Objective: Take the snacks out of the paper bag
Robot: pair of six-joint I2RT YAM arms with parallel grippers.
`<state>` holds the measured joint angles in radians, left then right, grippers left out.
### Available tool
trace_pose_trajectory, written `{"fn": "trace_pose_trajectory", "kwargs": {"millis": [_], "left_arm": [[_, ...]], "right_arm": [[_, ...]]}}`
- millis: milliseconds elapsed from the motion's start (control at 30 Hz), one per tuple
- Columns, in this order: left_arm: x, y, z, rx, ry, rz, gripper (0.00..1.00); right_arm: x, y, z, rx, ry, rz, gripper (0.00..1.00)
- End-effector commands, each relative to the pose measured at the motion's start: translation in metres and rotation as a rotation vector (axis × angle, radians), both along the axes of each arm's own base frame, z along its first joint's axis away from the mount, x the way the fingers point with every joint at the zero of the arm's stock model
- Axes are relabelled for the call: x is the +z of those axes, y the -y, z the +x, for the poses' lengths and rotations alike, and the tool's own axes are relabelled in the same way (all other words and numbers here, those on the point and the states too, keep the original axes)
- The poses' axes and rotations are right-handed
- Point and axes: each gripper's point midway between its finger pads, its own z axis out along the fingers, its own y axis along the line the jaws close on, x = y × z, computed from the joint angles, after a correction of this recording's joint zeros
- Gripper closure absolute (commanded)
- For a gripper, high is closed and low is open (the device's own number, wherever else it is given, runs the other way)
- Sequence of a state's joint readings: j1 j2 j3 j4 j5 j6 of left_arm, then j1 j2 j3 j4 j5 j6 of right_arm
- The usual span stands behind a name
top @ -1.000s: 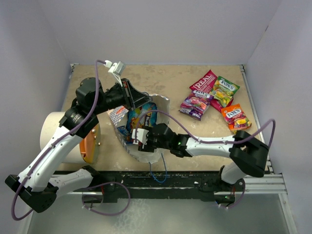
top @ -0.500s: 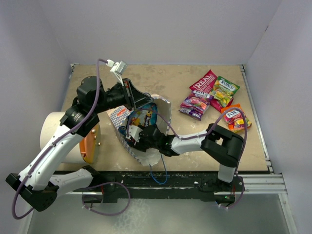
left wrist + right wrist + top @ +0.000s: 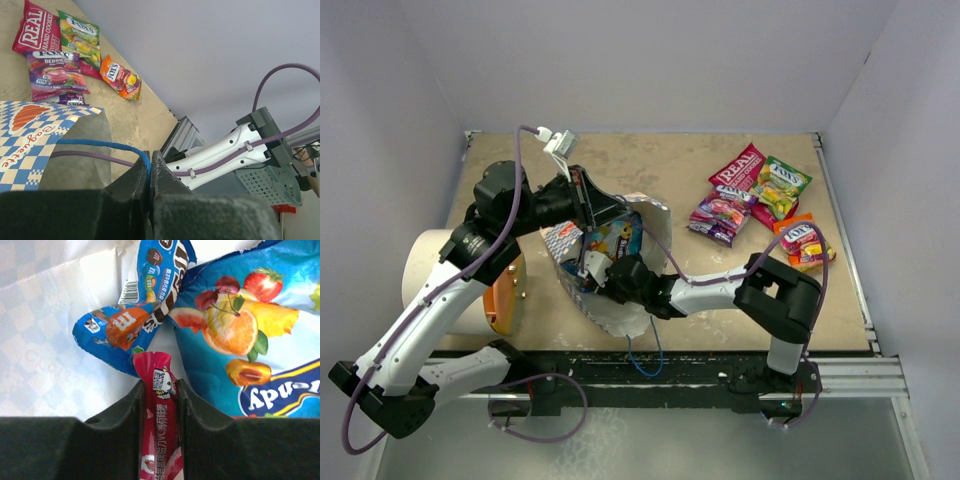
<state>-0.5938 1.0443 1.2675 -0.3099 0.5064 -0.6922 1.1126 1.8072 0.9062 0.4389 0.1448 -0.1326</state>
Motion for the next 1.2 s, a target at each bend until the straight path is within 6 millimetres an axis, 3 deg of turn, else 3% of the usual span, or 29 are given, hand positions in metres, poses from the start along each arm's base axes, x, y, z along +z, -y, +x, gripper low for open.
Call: {"fn": "trace_pose_trajectory", "kwargs": {"millis": [0, 167, 300, 733, 1067, 1100, 1167], "left_arm": [[0.017, -0.003, -0.009, -0.021, 0.077, -0.028, 1.0], [0.007, -0.003, -0.008, -0.022, 0.052, -0.015, 1.0], [0.005, -0.003, -0.007, -0.012, 0.04, -0.016, 1.0], [0.0, -0.011, -0.003, 0.039, 0.031, 0.032, 1.0], [-0.013, -0.017, 0.014, 0.135, -0.016, 0.076, 1.0], [-0.014, -0.018, 0.016, 0.145, -0.019, 0.081, 1.0], [-0.015, -0.019, 0.02, 0.162, -0.023, 0.086, 1.0]], "right_arm": [[0.033, 0.004, 0.004, -0.069, 0.002, 0.055, 0.76], [0.038, 0.015, 0.003, -0.126, -0.019, 0.059, 0.89], [0.054, 0.019, 0.003, -0.141, -0.009, 0.083, 0.95], [0.139, 0.024, -0.011, -0.097, 0.015, 0.262, 1.0], [0.2, 0.06, -0.024, -0.142, 0.011, 0.305, 1.0], [0.219, 0.062, -0.024, -0.143, 0.024, 0.334, 1.0], [0.232, 0.07, -0.028, -0.142, 0.031, 0.339, 1.0]]}}
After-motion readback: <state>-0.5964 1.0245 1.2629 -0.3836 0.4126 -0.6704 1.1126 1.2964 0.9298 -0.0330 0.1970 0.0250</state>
